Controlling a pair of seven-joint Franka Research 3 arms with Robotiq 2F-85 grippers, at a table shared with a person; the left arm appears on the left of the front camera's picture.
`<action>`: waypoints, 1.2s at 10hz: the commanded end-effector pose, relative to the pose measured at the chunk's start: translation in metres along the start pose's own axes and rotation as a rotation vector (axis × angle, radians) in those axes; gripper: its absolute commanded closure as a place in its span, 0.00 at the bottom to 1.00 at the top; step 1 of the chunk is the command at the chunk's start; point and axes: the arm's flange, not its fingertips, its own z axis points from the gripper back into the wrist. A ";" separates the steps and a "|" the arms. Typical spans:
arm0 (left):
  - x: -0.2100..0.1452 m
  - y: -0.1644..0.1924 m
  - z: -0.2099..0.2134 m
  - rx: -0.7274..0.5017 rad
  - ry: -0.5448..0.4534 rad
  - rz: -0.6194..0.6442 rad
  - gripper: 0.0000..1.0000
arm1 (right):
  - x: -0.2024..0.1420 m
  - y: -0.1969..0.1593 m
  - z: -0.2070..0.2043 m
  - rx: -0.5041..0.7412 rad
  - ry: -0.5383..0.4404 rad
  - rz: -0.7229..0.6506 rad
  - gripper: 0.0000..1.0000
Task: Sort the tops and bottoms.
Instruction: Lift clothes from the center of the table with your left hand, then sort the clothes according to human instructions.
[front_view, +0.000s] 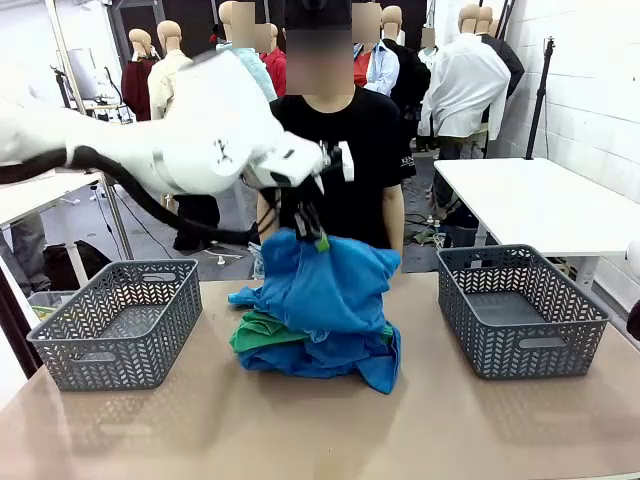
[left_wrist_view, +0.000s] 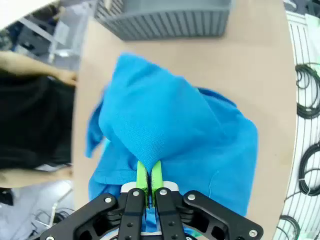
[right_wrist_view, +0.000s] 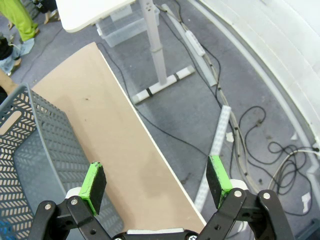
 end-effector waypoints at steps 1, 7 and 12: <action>0.029 0.015 0.047 0.086 -0.070 -0.059 1.00 | 0.000 0.001 0.002 -0.005 0.001 0.006 0.00; 0.127 0.040 0.223 0.462 -0.268 -0.029 1.00 | 0.000 0.001 0.002 -0.005 0.001 0.006 0.00; 0.135 0.025 0.269 0.472 -0.322 -0.054 1.00 | 0.000 0.001 0.002 -0.005 0.001 0.006 0.00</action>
